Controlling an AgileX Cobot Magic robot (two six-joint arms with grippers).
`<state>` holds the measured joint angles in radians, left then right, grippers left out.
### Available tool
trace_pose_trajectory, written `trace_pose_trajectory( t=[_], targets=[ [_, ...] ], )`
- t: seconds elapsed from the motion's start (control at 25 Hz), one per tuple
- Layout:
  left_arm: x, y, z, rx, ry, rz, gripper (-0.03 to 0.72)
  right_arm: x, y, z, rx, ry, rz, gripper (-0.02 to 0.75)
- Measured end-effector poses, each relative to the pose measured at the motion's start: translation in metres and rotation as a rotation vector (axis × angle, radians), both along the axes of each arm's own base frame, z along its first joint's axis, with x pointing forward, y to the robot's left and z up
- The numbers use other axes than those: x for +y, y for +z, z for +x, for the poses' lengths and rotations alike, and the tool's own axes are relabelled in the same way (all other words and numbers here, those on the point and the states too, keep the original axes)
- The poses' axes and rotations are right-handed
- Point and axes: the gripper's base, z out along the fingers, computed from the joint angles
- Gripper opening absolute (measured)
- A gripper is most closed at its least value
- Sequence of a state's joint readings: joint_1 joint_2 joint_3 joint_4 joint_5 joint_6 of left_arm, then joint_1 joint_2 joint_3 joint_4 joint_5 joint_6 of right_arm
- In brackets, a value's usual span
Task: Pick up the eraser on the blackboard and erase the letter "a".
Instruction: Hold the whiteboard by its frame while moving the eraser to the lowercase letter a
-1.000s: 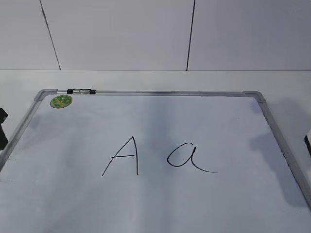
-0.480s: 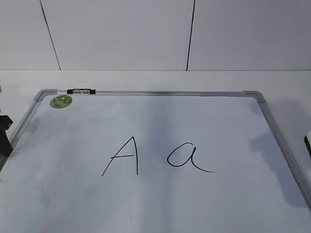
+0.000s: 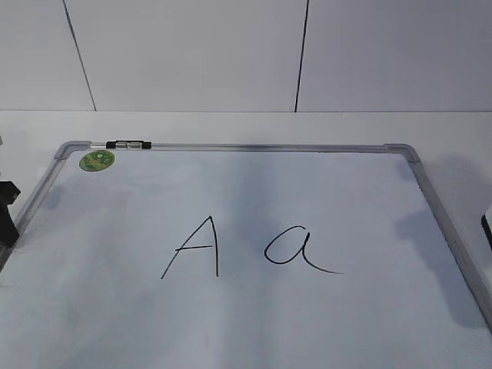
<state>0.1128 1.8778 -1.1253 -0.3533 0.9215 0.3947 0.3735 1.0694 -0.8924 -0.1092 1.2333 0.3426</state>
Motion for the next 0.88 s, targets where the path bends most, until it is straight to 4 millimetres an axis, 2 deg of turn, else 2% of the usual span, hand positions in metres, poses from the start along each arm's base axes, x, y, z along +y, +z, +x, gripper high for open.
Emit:
trace_pose_trajectory(
  t=[0.28,0.68,0.88],
  targets=[
    [-0.0003,-0.0012,0.0002,0.003,0.002,-0.003,0.162,0.0000,0.0000,0.0000,0.000,0.002,0.000,0.555],
    [-0.0010,-0.0076,0.0012,0.021,0.008,-0.015,0.146,0.0000,0.0000,0.0000,0.000,0.002,0.000,0.555],
    [0.0003,-0.0073,0.0016,0.020,0.012,-0.015,0.044,0.0000,0.0000,0.0000,0.000,0.002,0.000,0.555]
  ],
)
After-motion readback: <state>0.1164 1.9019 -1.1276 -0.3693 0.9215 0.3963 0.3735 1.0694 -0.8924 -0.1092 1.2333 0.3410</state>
